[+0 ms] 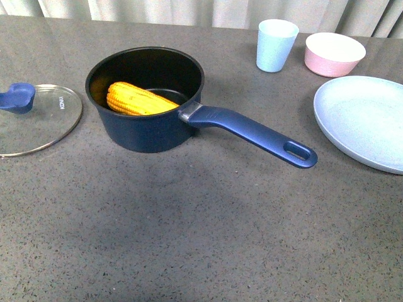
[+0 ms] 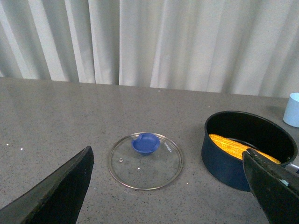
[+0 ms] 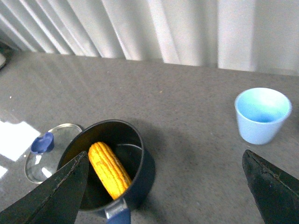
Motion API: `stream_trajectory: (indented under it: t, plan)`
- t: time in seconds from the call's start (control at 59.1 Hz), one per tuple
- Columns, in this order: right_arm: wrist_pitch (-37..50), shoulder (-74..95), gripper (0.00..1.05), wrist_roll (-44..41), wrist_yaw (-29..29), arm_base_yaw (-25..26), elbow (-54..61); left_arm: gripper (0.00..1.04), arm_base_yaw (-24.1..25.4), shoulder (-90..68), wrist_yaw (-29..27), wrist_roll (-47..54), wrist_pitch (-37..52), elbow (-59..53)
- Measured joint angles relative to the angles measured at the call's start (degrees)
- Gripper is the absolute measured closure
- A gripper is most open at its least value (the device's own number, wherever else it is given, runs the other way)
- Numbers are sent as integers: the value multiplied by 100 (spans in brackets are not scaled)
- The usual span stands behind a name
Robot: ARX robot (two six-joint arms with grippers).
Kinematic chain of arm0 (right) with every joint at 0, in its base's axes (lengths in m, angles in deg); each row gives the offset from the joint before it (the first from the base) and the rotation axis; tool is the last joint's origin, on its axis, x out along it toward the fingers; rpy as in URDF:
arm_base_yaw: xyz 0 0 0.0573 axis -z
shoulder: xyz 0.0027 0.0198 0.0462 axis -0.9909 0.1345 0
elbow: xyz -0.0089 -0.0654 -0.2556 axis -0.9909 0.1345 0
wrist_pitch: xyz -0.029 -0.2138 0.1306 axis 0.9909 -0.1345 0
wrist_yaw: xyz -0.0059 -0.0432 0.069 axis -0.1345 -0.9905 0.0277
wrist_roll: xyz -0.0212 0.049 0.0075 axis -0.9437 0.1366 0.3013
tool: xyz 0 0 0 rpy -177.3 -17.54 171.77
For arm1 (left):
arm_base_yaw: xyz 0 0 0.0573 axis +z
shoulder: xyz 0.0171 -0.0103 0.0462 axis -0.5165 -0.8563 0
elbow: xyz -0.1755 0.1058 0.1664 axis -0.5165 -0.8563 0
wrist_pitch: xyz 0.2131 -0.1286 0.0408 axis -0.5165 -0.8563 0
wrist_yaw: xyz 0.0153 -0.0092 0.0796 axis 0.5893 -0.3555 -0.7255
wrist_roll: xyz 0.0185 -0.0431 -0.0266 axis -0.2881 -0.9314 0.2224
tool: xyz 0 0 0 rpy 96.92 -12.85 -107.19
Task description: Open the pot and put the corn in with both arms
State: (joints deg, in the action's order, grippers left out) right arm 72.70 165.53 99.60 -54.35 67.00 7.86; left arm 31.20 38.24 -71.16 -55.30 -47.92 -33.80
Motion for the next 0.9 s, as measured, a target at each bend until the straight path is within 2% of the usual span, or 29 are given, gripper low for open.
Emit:
stream_trajectory:
  t: [0.017,0.051,0.102,0.135,0.186,0.22,0.575,0.812,0.863,0.897]
  plan:
    - [42,-157,9,28,17,85,168,9,0,0,0,0,0,0]
    - [269,-376,11,-22,-319,133,450,9,0,0,0,0,0,0]
    - [1172,-756,21,-378,-1668,168,1097,9,0,0,7,0,0,0]
    - [1532,-918,27,-542,-2190,197,1373,9,0,0,2,0,0,0]
    - [1902,-1169,35,-734,-2774,273,1773,9,0,0,2,0,0,0]
    - [2009,-1305,41,-787,-2859,337,1982,9,0,0,0,0,0,0]
    - [2256,-2535,103,-1038,-2483,828,3609,9,0,0,0,0,0,0]
    - [2031,-3407,103,-1045,-2256,1064,4273,9,0,0,0,0,0,0]
    - [1897,-3663,103,-1047,-1884,1309,4406,9,0,0,0,0,0,0]
    - [1823,-3805,103,-1047,-1843,1412,4476,9,0,0,0,0,0,0]
